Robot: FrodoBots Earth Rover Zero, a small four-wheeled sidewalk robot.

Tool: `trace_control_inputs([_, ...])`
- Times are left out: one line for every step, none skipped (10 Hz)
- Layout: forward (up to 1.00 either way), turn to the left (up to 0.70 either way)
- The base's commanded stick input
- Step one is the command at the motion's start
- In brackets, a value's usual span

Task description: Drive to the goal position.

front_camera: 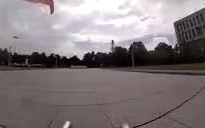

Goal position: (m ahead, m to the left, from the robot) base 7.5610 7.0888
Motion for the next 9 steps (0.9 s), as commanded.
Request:
trace_control_inputs([0.7, 0.0])
trace_control_inputs([0.7, 0.0])
trace_control_inputs([0.7, 0.0])
trace_control_inputs([0.7, 0.0])
trace_control_inputs([0.7, 0.0])
trace_control_inputs([0.7, 0.0])
trace_control_inputs([0.7, 0.0])
trace_control_inputs([0.7, 0.0])
trace_control_inputs([0.7, 0.0])
